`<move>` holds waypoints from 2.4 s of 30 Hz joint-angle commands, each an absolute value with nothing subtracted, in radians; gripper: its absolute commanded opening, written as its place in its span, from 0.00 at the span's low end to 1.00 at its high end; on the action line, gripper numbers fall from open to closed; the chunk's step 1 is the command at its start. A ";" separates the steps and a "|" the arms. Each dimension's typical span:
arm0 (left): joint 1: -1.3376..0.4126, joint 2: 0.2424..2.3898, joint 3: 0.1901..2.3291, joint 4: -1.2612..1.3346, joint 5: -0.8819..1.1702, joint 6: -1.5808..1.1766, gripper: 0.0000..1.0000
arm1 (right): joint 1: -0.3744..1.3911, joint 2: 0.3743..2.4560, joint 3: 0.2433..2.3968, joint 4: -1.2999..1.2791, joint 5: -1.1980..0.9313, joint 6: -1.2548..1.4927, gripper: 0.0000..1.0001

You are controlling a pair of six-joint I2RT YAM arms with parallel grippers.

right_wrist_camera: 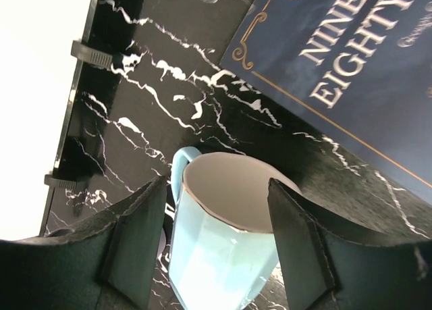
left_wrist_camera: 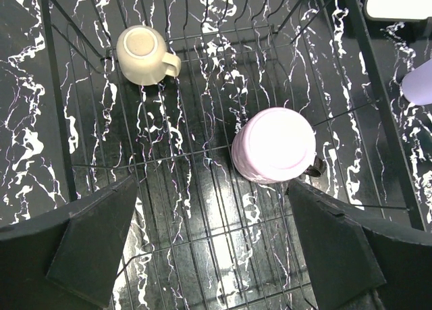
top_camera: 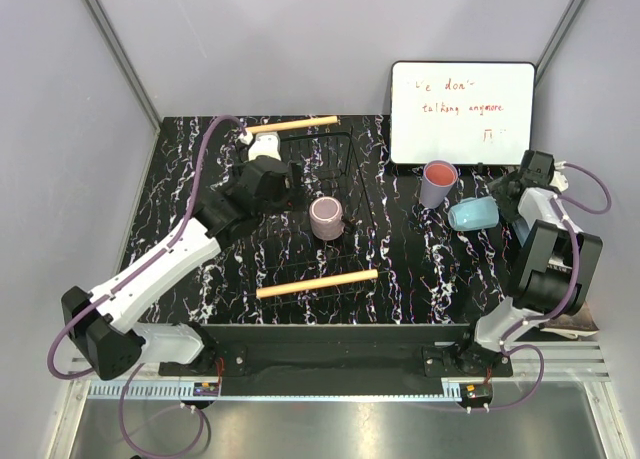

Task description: Unload the cups from the dish rack

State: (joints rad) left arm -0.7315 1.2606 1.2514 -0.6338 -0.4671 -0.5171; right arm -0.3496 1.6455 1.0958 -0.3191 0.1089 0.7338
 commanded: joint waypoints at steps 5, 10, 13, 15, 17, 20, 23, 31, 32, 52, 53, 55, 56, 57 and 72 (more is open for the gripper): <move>-0.736 1.279 1.261 -0.595 -0.445 -0.517 0.99 | -0.351 1.625 1.057 -0.232 0.017 0.749 0.68; -0.735 1.284 1.262 -0.595 -0.428 -0.523 0.99 | -0.351 1.568 0.990 -0.212 -0.031 0.785 0.68; -0.736 1.285 1.266 -0.595 -0.417 -0.525 0.99 | -0.351 1.525 0.944 -0.212 -0.038 0.799 0.68; -0.735 1.284 1.264 -0.595 -0.414 -0.528 0.99 | -0.351 1.482 0.899 -0.209 -0.044 0.814 0.68; -0.736 1.284 1.259 -0.597 -0.410 -0.528 0.99 | -0.350 1.433 0.858 -0.207 -0.046 0.816 0.67; -0.738 1.284 1.258 -0.597 -0.402 -0.534 0.99 | -0.350 1.379 0.816 -0.204 -0.057 0.824 0.66; -0.739 1.289 1.258 -0.594 -0.396 -0.538 0.99 | -0.350 1.358 0.790 -0.196 -0.074 0.825 0.66; -0.752 1.293 1.247 -0.595 -0.396 -0.548 0.99 | -0.350 1.380 0.718 -0.109 -0.152 0.838 0.58; -0.753 1.293 1.244 -0.595 -0.394 -0.551 0.99 | -0.348 1.390 0.709 -0.083 -0.173 0.839 0.57; -0.769 1.338 1.250 -0.600 -0.403 -0.546 0.99 | -0.331 1.260 0.653 -0.073 -0.149 0.836 0.00; -0.772 1.339 1.252 -0.603 -0.403 -0.546 0.99 | -0.325 1.243 0.663 -0.125 -0.128 0.828 0.00; -0.772 1.341 1.253 -0.600 -0.405 -0.548 0.99 | -0.289 1.198 0.721 -0.231 -0.051 0.809 0.00; -0.775 1.345 1.253 -0.603 -0.405 -0.549 0.99 | -0.270 1.190 0.745 -0.274 -0.014 0.792 0.00; -0.775 1.347 1.255 -0.603 -0.403 -0.549 0.99 | -0.224 1.183 0.773 -0.314 0.026 0.784 0.00; -0.808 1.359 1.266 -0.644 -0.422 -0.565 0.99 | -0.015 1.371 1.251 -0.801 0.440 0.620 0.00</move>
State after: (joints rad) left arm -0.7952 1.3632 1.2465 -0.6590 -0.4046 -0.5518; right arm -0.0204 1.3300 1.1435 -0.7086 0.3061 0.6807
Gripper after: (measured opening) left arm 0.987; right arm 0.036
